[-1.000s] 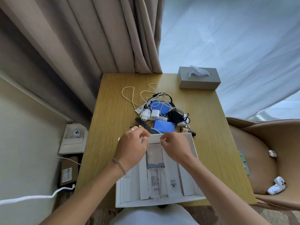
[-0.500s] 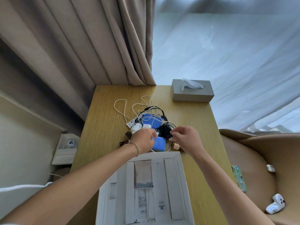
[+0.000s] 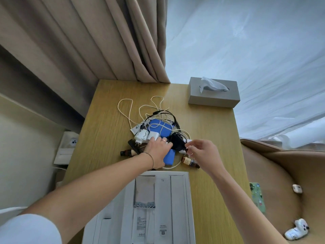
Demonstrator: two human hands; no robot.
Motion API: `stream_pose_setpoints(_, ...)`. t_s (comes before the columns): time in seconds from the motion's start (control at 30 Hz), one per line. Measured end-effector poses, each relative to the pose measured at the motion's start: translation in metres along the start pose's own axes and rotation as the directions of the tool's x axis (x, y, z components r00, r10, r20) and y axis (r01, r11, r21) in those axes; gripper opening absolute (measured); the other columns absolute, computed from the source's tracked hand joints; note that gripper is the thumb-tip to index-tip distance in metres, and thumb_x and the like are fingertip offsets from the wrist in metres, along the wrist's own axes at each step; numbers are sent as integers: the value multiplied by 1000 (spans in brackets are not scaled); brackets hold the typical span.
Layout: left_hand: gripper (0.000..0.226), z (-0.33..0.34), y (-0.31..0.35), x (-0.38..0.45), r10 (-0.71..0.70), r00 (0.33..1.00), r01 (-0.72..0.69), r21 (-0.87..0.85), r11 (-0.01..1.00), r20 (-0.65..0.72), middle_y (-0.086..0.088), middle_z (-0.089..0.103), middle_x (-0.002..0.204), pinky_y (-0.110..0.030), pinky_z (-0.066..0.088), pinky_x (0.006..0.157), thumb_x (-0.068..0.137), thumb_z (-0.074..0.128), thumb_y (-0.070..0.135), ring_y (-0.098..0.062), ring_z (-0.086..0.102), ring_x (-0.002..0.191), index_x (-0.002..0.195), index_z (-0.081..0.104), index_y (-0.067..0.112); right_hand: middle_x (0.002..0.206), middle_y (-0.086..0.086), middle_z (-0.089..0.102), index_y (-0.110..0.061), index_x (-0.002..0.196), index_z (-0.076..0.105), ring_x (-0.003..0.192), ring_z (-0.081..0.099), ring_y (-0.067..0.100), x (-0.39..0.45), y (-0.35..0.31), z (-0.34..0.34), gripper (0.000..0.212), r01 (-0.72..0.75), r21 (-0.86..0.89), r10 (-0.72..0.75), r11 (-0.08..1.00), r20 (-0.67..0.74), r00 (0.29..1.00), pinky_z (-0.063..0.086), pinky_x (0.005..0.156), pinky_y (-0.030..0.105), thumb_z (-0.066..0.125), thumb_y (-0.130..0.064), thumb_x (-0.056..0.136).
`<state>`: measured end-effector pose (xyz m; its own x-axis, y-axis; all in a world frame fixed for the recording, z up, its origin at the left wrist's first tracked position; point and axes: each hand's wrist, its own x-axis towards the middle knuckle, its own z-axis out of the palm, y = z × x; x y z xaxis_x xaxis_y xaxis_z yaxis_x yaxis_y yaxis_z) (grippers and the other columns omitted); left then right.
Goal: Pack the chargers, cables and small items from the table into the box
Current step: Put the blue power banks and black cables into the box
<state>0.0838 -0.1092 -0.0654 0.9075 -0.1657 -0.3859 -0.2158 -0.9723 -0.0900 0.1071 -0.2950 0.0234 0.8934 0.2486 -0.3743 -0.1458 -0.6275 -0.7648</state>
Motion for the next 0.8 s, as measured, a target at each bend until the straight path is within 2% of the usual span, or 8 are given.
stream_pose_setpoints(0.13,63,5,4,6,47,999,-49,135,990,14,-10,53,126,-43,37,88,73,74,41,-30,52,110,126,49,18,76,1,75,-14,97,77,77,72,26,7,6,3,19,-1,14,1,1000,14,1000,60,77,47,59,-11,94)
stream_pose_setpoints(0.27,55,6,-1,9,69,998,-67,113,991,-13,-9,56,122,-42,37,87,74,73,37,-28,55,105,120,51,17,75,-2,75,-17,97,77,69,69,13,17,6,6,19,-17,22,16,1000,26,1000,59,72,41,58,-12,95)
stream_pose_setpoints(0.4,66,4,-17,-3,34,992,-47,-103,994,-124,-3,56,116,-40,41,85,68,71,54,-25,56,99,122,53,20,76,-2,75,-16,97,77,73,71,21,30,-1,5,19,20,31,-20,999,14,1000,59,72,42,58,-12,95)
stream_pose_setpoints(0.5,74,-7,-27,-22,-38,980,-38,-368,929,-196,6,55,105,-35,46,83,60,69,65,-17,56,91,123,58,27,76,0,75,-15,97,77,72,69,15,41,-10,6,19,36,59,-35,998,-3,999,58,73,36,59,-12,95)
stream_pose_setpoints(0.57,72,-19,-31,-37,-117,978,-4,-584,812,-170,14,53,97,-29,49,77,57,70,70,-9,55,86,117,62,31,76,1,75,-16,94,77,69,67,12,50,-17,9,19,50,81,-48,996,-18,999,58,71,36,58,-11,95)
stream_pose_setpoints(0.6,67,-25,-32,-43,-157,979,23,-697,717,-129,16,53,93,-29,52,73,57,72,69,-6,56,84,113,64,32,75,0,74,-16,92,77,67,67,12,54,-20,11,20,60,85,-58,995,-24,998,58,70,37,58,-10,94)
stream_pose_setpoints(0.7,45,-43,-37,-62,-220,975,64,-950,306,-5,14,61,83,-30,54,70,60,78,56,-6,57,72,94,68,29,71,-1,74,-19,83,76,64,65,14,66,-30,16,24,69,113,-65,991,-40,997,59,70,43,56,-6,89)
stream_pose_setpoints(0.8,36,-60,-43,-83,-160,987,-14,-999,-51,-5,1,47,74,-23,36,60,72,70,46,-13,42,68,79,59,12,69,-4,73,-24,78,74,63,65,15,76,-34,23,30,75,126,-63,989,-93,994,60,69,47,54,-4,87)
